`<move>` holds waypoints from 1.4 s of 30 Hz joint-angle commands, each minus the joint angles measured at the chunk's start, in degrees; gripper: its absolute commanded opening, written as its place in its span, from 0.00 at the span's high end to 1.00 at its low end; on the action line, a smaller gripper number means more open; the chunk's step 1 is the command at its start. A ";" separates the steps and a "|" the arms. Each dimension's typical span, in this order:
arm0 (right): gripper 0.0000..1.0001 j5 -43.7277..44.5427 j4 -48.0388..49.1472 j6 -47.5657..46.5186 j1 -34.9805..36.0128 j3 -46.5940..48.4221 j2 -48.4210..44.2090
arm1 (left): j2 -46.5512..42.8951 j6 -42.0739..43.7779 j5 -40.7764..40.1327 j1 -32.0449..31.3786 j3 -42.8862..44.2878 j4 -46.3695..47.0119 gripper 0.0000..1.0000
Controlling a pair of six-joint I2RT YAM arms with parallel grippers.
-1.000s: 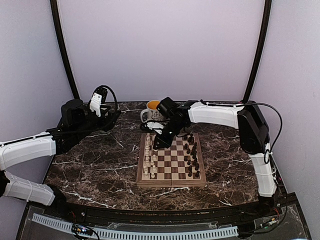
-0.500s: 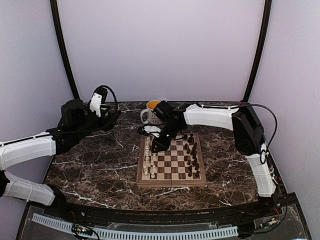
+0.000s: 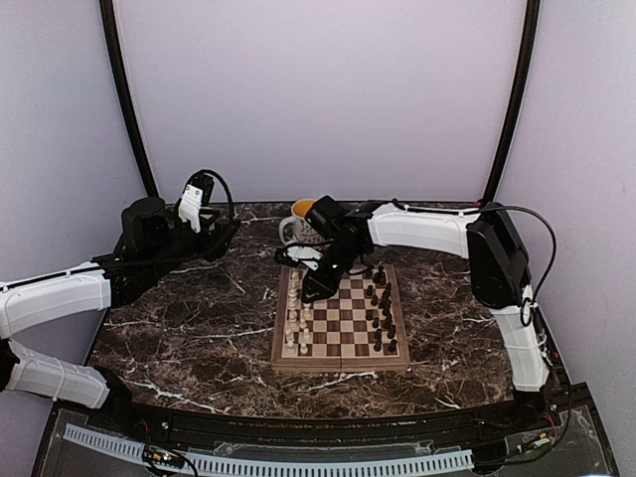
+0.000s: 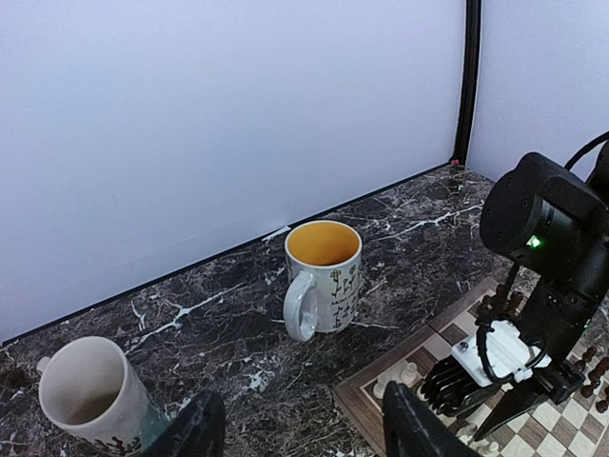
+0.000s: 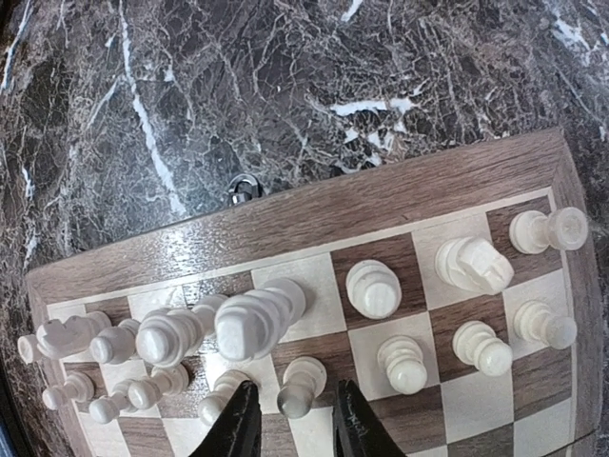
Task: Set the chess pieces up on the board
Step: Place the pawn at d1, then adjust the pawn at f2.
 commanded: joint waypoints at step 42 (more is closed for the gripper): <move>0.76 0.09 -2.93 -5.80 6.31 -3.59 -2.54 | -1.82 1.08 1.03 0.52 0.09 0.12 0.42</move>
